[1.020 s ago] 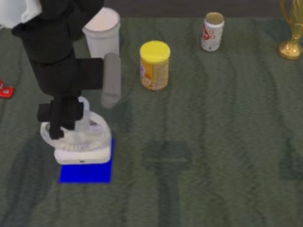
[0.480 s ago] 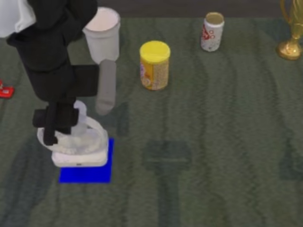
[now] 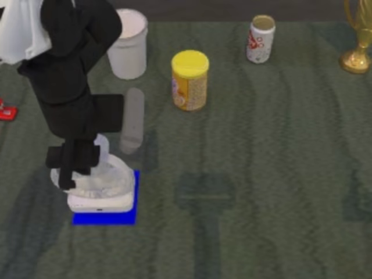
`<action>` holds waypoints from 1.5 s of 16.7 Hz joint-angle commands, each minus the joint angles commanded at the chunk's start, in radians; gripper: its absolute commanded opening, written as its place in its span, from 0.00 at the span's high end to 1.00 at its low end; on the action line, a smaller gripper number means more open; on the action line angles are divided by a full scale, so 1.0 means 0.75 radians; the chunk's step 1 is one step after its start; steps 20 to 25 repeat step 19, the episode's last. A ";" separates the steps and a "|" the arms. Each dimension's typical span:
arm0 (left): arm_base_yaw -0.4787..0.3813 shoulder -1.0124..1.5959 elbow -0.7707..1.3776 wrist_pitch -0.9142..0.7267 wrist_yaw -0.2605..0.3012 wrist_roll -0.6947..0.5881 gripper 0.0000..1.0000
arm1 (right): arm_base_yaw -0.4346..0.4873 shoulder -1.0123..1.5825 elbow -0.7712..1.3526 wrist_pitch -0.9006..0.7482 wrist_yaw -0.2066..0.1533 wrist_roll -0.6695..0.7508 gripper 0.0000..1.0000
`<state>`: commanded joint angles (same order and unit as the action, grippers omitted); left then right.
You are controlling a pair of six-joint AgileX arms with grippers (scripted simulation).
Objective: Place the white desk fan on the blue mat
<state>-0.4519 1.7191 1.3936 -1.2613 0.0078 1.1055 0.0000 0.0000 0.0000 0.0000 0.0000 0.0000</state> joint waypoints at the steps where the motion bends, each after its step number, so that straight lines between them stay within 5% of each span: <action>1: 0.000 0.000 0.000 0.000 0.000 0.000 0.92 | 0.000 0.000 0.000 0.000 0.000 0.000 0.00; 13: 0.000 0.000 0.000 0.000 0.000 0.000 0.02 | 0.000 0.000 0.000 0.000 0.000 0.000 0.00; 25: 0.000 0.000 0.000 0.000 0.000 0.000 0.00 | 0.000 0.000 0.000 0.000 0.000 0.000 0.00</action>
